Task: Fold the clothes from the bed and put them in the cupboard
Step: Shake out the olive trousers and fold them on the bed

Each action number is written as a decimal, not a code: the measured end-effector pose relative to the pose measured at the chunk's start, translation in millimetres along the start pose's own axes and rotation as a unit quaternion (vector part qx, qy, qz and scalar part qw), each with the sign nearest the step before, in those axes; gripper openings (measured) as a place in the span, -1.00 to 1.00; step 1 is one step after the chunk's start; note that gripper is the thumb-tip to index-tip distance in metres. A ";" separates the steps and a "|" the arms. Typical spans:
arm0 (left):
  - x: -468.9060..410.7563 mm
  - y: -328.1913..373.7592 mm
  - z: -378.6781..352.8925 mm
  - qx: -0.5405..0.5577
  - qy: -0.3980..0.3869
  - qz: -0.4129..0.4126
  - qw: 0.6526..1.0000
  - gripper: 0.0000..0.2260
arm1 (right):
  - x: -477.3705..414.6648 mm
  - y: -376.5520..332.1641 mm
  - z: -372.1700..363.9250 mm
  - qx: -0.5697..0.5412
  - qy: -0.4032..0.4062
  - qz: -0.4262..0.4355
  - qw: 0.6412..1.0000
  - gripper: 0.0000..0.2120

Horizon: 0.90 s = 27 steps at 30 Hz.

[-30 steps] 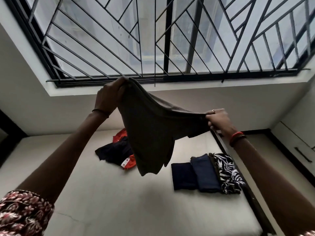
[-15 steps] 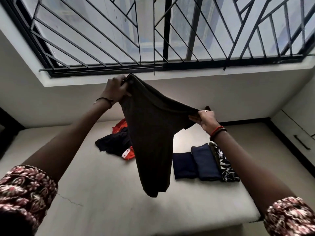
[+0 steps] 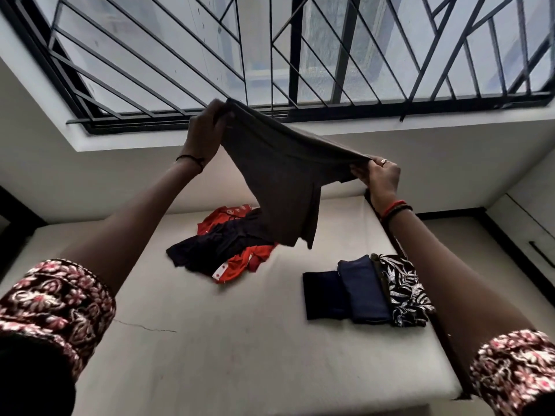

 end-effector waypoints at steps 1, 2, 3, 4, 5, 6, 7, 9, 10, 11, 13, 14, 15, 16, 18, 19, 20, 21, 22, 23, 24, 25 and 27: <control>10.7 -4.3 -1.5 0.001 0.004 -0.007 1.000 -0.83 | 2.8 7.1 4.6 0.016 -0.007 0.010 1.000 -0.77; 23.9 -12.2 -2.9 -0.002 0.007 -0.012 1.000 -0.83 | 8.1 16.4 9.8 0.035 -0.016 0.015 0.999 -0.77; 40.2 -23.1 -5.4 -0.011 0.001 -0.008 1.000 -0.84 | 14.9 29.3 15.5 0.057 -0.028 0.018 0.998 -0.78; 59.7 -36.8 -10.0 -0.018 -0.010 0.004 1.000 -0.85 | 21.0 47.8 22.0 0.081 -0.041 0.017 0.996 -0.79; 80.8 -50.8 -14.4 -0.024 -0.024 0.022 0.999 -0.86 | 27.2 68.3 28.8 0.106 -0.055 0.011 0.993 -0.79; 104.8 -66.5 -20.2 -0.027 -0.040 0.037 0.998 -0.87 | 35.4 90.3 36.3 0.133 -0.065 -0.002 0.989 -0.78; 129.8 -79.5 -24.7 -0.026 -0.057 0.048 0.997 -0.89 | 43.2 113.7 44.1 0.160 -0.073 -0.019 0.984 -0.78; 185.0 -103.8 -32.4 -0.019 -0.088 0.066 0.994 -0.81 | 65.1 158.6 60.2 0.218 -0.094 -0.032 0.971 -0.77; 212.6 -112.3 -34.5 -0.009 -0.110 0.071 0.991 -0.74 | 78.1 176.5 67.7 0.259 -0.106 -0.026 0.960 -0.77; 245.1 -123.3 -37.2 -0.003 -0.127 0.079 0.989 -0.71 | 90.5 201.6 76.4 0.314 -0.116 -0.016 0.942 -0.77; 312.1 -150.7 -41.2 -0.004 -0.168 0.097 0.981 -0.69 | 114.2 254.1 94.0 0.401 -0.137 -0.013 0.906 -0.78; 348.4 -165.4 -43.2 -0.009 -0.187 0.123 0.975 -0.67 | 125.7 283.0 103.2 0.421 -0.153 -0.031 0.893 -0.81; 378.5 -174.9 -42.0 -0.017 -0.214 0.146 0.966 -0.63 | 137.6 304.4 113.3 0.440 -0.166 -0.052 0.881 -0.83; 417.0 -189.3 -42.8 -0.027 -0.239 0.175 0.955 -0.59 | 151.3 335.3 122.7 0.462 -0.184 -0.072 0.864 -0.85; 482.9 -209.7 -40.8 -0.043 -0.278 0.216 0.935 -0.52 | 179.5 380.9 138.6 0.505 -0.225 -0.077 0.830 -0.85; 512.0 -216.8 -38.9 -0.053 -0.297 0.237 0.923 -0.50 | 193.4 396.3 147.2 0.520 -0.243 -0.075 0.815 -0.86; 540.5 -222.8 -36.4 -0.061 -0.319 0.258 0.910 -0.48 | 207.4 407.0 154.5 0.524 -0.266 -0.071 0.806 -0.86; 572.0 -232.3 -35.2 -0.072 -0.336 0.281 0.896 -0.47 | 222.0 422.7 161.6 0.532 -0.288 -0.077 0.792 -0.85; 598.4 -241.4 -33.0 -0.076 -0.347 0.301 0.885 -0.46 | 235.6 436.2 168.9 0.539 -0.308 -0.086 0.779 -0.82; 624.4 -249.0 -32.4 -0.080 -0.358 0.321 0.873 -0.44 | 247.2 453.7 177.7 0.539 -0.324 -0.099 0.771 -0.74; 644.0 -253.1 -32.5 -0.082 -0.362 0.341 0.864 -0.44 | 257.9 465.9 186.0 0.544 -0.331 -0.114 0.763 -0.58; 659.3 -255.8 -34.1 -0.083 -0.363 0.358 0.856 -0.44 | 265.5 478.1 196.3 0.544 -0.330 -0.132 0.760 -0.47; 689.1 -262.2 -38.5 -0.083 -0.348 0.396 0.846 -0.46 | 279.1 497.3 207.0 0.553 -0.322 -0.149 0.754 -0.57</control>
Point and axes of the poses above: each hand's wrist, its own x-axis away from the middle knuckle, its own z-axis out of the back of the hand, y = z × x, the point moved 4 cm from there along -x, towards the middle knuckle, and after that the axes turned 5 degrees about y, right-handed, at the moved point
